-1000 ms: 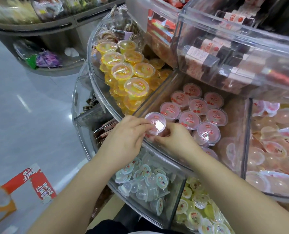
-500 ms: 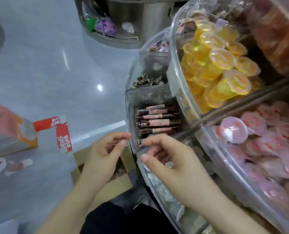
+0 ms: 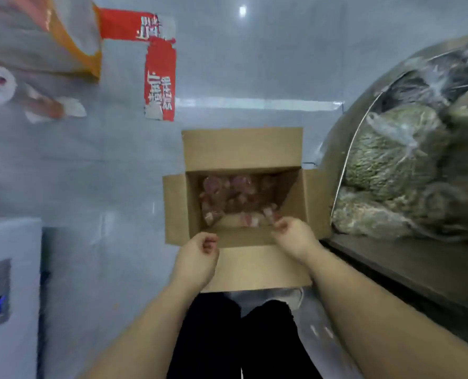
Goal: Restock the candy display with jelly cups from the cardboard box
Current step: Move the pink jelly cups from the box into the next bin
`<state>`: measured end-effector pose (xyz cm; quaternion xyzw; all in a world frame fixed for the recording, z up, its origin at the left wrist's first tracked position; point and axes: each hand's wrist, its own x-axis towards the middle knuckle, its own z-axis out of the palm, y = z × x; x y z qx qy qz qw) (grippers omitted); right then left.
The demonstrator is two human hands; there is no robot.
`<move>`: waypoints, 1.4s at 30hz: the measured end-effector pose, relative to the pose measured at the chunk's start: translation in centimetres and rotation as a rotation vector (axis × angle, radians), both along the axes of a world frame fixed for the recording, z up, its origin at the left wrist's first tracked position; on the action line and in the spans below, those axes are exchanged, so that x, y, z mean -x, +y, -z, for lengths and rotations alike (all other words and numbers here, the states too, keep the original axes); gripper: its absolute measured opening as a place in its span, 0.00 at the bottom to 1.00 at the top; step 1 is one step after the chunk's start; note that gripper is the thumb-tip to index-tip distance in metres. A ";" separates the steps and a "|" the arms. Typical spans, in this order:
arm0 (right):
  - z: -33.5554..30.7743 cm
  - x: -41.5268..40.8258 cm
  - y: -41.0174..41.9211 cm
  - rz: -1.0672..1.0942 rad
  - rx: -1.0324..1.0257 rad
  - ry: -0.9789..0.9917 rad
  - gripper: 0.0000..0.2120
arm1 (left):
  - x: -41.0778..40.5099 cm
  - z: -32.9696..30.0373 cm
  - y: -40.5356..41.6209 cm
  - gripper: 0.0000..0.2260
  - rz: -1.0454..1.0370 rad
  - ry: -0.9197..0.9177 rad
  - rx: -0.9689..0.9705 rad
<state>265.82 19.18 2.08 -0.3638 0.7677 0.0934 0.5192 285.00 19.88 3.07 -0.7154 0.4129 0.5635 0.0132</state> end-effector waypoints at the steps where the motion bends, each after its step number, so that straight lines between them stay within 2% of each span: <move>1: 3.4 0.3 -0.8 -0.038 0.012 0.030 0.12 | 0.1 3.2 -0.7 0.11 0.025 0.008 -0.034; 4: 12.2 0.9 -2.5 -0.278 0.012 0.133 0.13 | 1.5 11.9 -3.4 0.16 0.108 -0.014 -0.154; 9: 20.7 1.3 -3.4 -0.697 -0.170 0.249 0.20 | 3.7 22.4 -4.4 0.26 0.564 -0.424 -0.282; 11: 22.8 1.2 -3.0 -0.834 -0.208 0.261 0.19 | 4.4 24.8 -3.7 0.24 0.630 -0.528 -0.313; 14: 24.6 1.2 -2.9 -0.926 -0.171 0.329 0.19 | 4.7 26.2 -3.2 0.19 0.788 -0.632 -0.242; 17: 24.5 1.2 -3.4 -0.816 -0.134 0.349 0.22 | 3.8 26.3 -3.8 0.17 0.975 -0.624 -0.146; 19: 24.0 1.3 -3.3 -0.762 -0.121 0.295 0.21 | 3.3 25.8 -4.3 0.16 0.980 -0.579 -0.072; 21: 22.9 1.5 -2.6 -0.624 -0.081 0.238 0.16 | 3.2 24.0 -4.2 0.17 0.879 -0.451 -0.034; 25: 17.6 1.2 -1.4 -0.109 0.142 0.161 0.11 | 3.5 17.0 -3.7 0.18 0.453 -0.103 0.045; 26: 15.7 1.1 -1.0 -0.060 0.156 0.153 0.10 | 3.5 14.7 -3.8 0.18 0.383 -0.066 0.090; 30: 9.5 0.3 0.9 -0.185 -0.021 0.082 0.15 | 2.6 6.4 -3.5 0.18 0.253 -0.106 0.164; 32: 8.1 0.4 0.4 -0.111 -0.010 0.101 0.16 | 1.8 4.5 -3.3 0.16 0.194 -0.107 0.187; 35: 9.1 0.4 -0.9 -0.040 -0.017 0.107 0.16 | 0.8 4.6 -2.8 0.14 0.185 -0.093 0.245; 42: 20.5 -0.9 -3.2 0.053 -0.133 0.072 0.26 | 0.4 10.6 -0.6 0.26 0.242 -0.020 0.401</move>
